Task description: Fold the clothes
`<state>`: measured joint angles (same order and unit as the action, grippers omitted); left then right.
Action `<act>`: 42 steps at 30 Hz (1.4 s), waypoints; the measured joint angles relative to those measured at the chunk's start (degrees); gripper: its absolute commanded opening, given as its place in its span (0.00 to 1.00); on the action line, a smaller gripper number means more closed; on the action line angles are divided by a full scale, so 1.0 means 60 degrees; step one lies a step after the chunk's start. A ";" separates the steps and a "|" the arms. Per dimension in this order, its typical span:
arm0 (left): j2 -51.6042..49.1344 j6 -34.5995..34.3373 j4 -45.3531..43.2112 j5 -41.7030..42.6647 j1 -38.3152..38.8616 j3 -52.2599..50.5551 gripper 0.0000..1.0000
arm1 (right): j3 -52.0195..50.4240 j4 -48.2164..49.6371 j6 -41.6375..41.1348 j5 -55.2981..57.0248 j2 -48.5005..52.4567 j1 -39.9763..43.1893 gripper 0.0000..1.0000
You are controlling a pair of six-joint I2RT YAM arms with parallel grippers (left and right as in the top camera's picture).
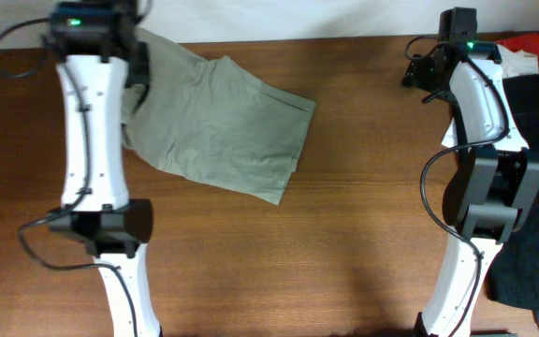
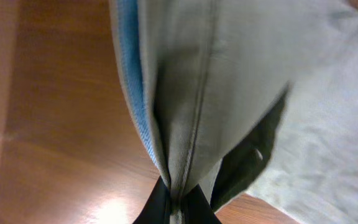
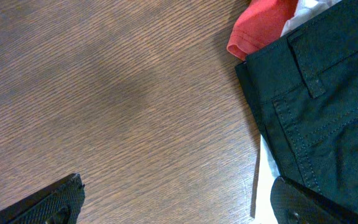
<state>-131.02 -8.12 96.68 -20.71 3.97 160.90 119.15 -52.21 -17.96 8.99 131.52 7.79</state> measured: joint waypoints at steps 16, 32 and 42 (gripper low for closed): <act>-0.0004 -0.0157 -0.1045 0.0714 -0.1770 -0.1730 0.01 | 0.0000 0.0007 -0.0004 0.0000 0.0000 0.0000 0.99; -0.0142 0.2430 -0.0892 0.3424 0.0142 -0.1730 0.01 | 0.0000 0.0000 -0.0004 0.0000 0.0000 0.0000 0.99; -0.0634 0.2612 -0.2375 0.5180 0.0346 -0.4936 0.05 | 0.0000 0.0004 -0.0007 0.0000 0.0000 0.0000 0.99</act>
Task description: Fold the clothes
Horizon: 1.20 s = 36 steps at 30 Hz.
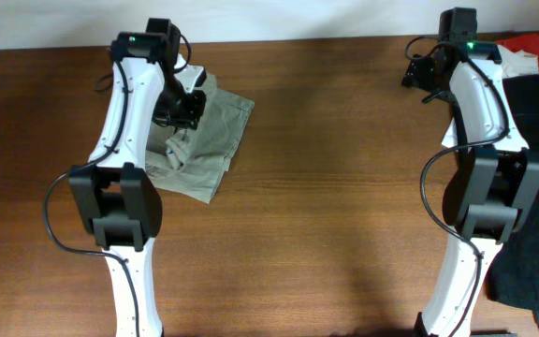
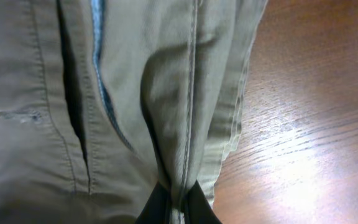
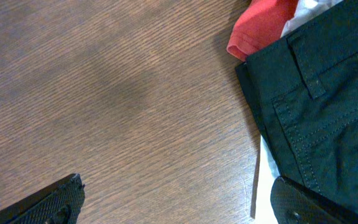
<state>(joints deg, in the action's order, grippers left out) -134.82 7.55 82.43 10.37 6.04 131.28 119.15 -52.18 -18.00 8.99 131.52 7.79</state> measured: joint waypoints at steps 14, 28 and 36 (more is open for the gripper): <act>-0.0004 0.0171 -0.0867 0.0743 0.0018 -0.0342 0.24 | 0.0000 -0.0004 0.0000 0.0000 0.0000 0.0000 0.99; -0.2102 -0.0667 -0.1373 0.1370 0.1231 -0.0208 0.01 | 0.0000 0.0011 -0.0004 0.0000 0.0000 0.0000 0.99; -0.2007 -0.0725 0.0288 0.0962 0.1166 0.3038 0.01 | 0.0000 -0.0004 0.0004 0.0000 0.0000 0.0000 0.99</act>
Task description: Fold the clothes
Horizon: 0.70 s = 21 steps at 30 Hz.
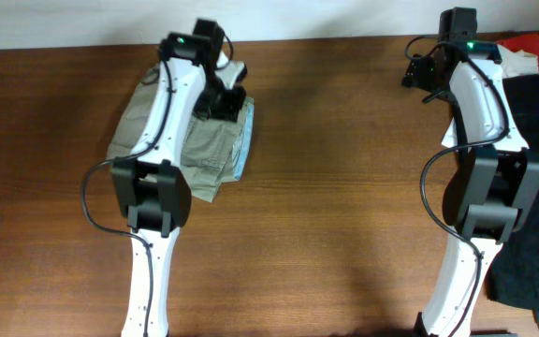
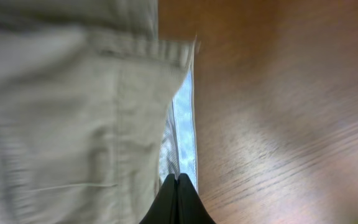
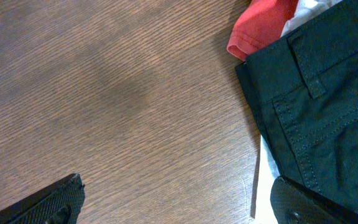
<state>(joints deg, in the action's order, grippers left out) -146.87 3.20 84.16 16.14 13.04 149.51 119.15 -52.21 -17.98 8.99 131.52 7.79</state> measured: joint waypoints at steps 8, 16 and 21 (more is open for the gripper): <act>-0.0142 0.0000 0.1858 -0.0444 -0.0586 -0.1053 0.01 | 0.0000 -0.0004 -0.0004 0.0000 0.0000 0.0000 0.99; -0.0350 -0.0044 0.0474 0.0248 0.0171 -0.2481 0.01 | 0.0000 -0.0004 0.0000 0.0000 0.0000 0.0000 0.99; -0.0357 -0.0127 -0.0758 -0.0637 0.0109 0.1096 0.02 | 0.0000 0.0000 0.0000 0.0000 0.0000 0.0000 0.99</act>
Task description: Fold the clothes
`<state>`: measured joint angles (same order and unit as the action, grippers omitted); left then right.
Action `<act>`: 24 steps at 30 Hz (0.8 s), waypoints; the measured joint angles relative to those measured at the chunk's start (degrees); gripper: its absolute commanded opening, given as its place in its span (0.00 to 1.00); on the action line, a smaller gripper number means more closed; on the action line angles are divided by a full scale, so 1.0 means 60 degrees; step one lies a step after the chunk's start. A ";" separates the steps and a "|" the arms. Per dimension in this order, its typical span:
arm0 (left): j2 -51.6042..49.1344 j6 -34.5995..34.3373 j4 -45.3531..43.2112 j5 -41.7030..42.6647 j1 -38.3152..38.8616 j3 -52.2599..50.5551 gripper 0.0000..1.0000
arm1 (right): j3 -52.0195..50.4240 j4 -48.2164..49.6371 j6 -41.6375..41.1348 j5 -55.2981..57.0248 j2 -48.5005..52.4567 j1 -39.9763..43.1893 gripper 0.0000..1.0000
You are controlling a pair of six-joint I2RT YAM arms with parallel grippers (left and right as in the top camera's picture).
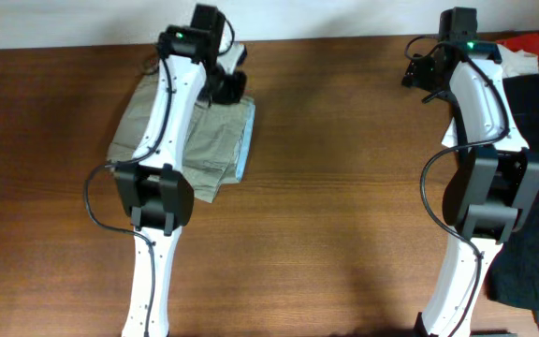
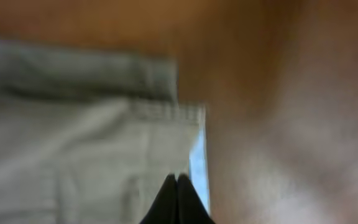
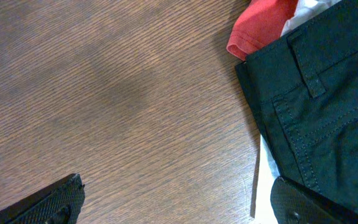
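Observation:
The olive shorts (image 1: 190,140) lie folded in a flat stack at the far left of the table, a light blue lining strip showing along their right edge (image 1: 248,140). My left gripper (image 1: 227,86) hovers over the stack's far right corner. The blurred left wrist view shows the left gripper (image 2: 178,179) shut, nothing visible between its fingers, and the shorts (image 2: 86,143) below. My right gripper (image 1: 417,75) stands open at the far right. In its own view the right gripper (image 3: 176,202) is over bare wood.
A pile of clothes sits at the table's right edge: black trousers (image 1: 536,122) (image 3: 322,93), a red garment (image 1: 531,45) (image 3: 260,25) and something white. The white back wall runs along the far edge.
My left gripper has moved a little toward the far edge and away from the shorts' corner, still shut. The folded shorts lie as before. The right arm has not moved.
First my left gripper was shut on the shorts at the far left, the cloth spread toward the middle. Then it held a fold over a bunched, narrower heap. Then the shorts lay folded with the gripper at their right edge, and now it hovers above them.

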<state>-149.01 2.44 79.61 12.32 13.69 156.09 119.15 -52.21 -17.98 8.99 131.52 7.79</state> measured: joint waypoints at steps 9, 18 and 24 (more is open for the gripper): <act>-0.1621 -0.0452 -0.1231 -0.0080 0.0004 0.0033 0.02 | 0.0000 0.0000 -0.0004 0.0000 0.0000 0.0000 0.99; -0.1617 -0.0528 -0.1526 0.0219 0.0011 0.0787 0.99 | 0.0000 0.0011 0.0000 0.0000 0.0000 0.0000 0.99; 0.0047 0.0240 0.0481 0.0579 -0.3840 0.0951 0.99 | 0.0000 0.0000 0.0000 0.0004 0.0000 0.0000 0.99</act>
<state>-148.73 3.88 82.50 15.79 -9.34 161.80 119.15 -52.21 -17.98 9.02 131.52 7.79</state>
